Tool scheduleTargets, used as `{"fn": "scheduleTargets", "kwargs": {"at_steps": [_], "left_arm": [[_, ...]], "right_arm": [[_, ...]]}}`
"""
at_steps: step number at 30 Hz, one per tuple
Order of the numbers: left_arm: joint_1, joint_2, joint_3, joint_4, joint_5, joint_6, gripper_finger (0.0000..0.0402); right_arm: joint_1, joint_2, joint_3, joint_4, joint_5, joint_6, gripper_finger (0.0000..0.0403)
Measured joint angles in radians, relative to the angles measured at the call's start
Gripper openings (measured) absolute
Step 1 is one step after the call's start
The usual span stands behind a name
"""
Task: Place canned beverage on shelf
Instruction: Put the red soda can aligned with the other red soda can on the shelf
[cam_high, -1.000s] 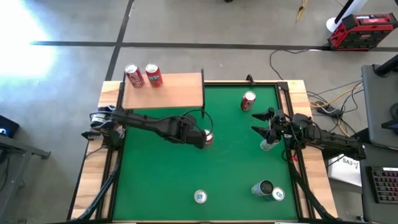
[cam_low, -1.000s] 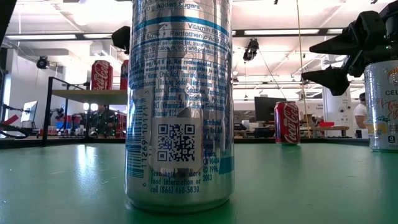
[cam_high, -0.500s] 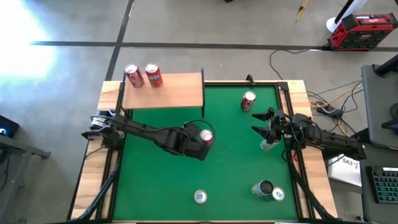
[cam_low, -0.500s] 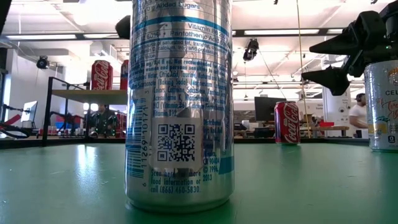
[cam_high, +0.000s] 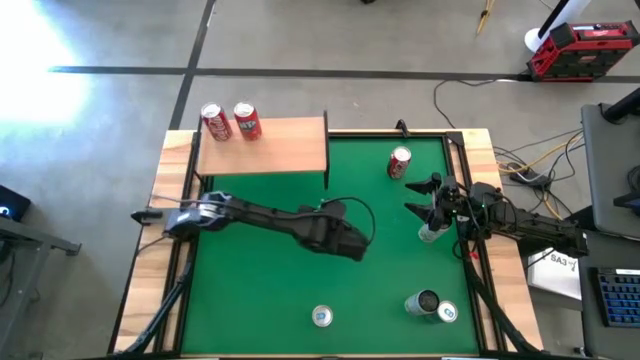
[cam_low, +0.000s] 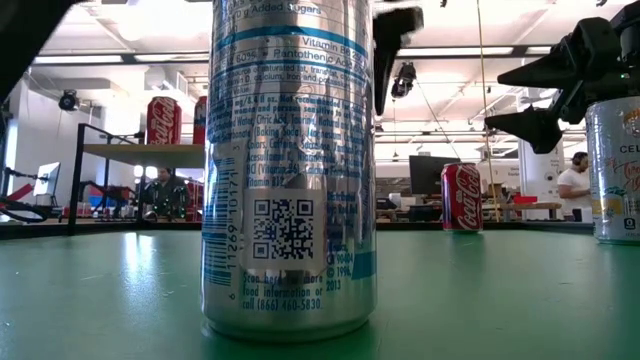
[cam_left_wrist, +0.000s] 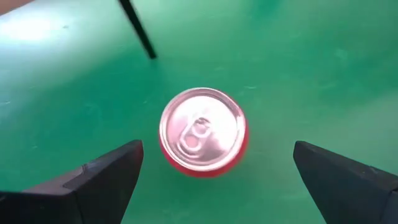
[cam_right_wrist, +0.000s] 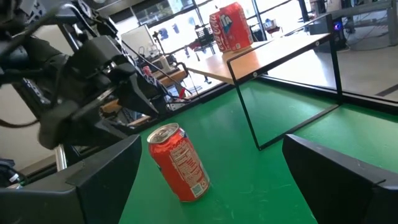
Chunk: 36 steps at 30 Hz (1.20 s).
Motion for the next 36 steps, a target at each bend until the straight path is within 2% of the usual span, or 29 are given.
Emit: {"fn": "scheduleTargets", "kwargs": {"at_steps": [2,3,6,9,17,26,31,36], "left_arm": [[0.009,0.072,0.111,-0.100,0.004,-0.051,0.0400],[0.013,0.093,0.122,-0.110,0.003,-0.073,0.0400],[0.033,0.062,0.012,-0.041,0.037,-0.112,0.0400],[0.059,0.040,-0.037,-0.002,0.099,-0.147,0.0400],[0.108,0.039,-0.045,0.072,0.115,-0.105,0.0400],[0.112,0.059,-0.048,0.064,0.215,-0.175,0.0398],[0.112,0.059,-0.051,0.068,0.210,-0.180,0.0380],[0.113,0.059,-0.051,0.075,0.200,-0.167,0.0336]], "right_arm": [[0.000,0.000,0.000,0.000,0.000,0.000,0.0382],[0.000,0.000,0.000,0.000,0.000,0.000,0.0382],[0.000,0.000,0.000,0.001,0.001,0.000,0.0382],[0.000,0.000,0.000,0.003,0.000,0.000,0.0382],[0.000,0.000,0.000,0.000,0.000,0.000,0.0382],[0.000,0.000,0.000,0.000,0.000,0.000,0.0382],[0.000,0.000,0.000,0.000,0.000,0.000,0.0382],[0.000,0.000,0.000,0.000,0.000,0.000,0.0382]]}}
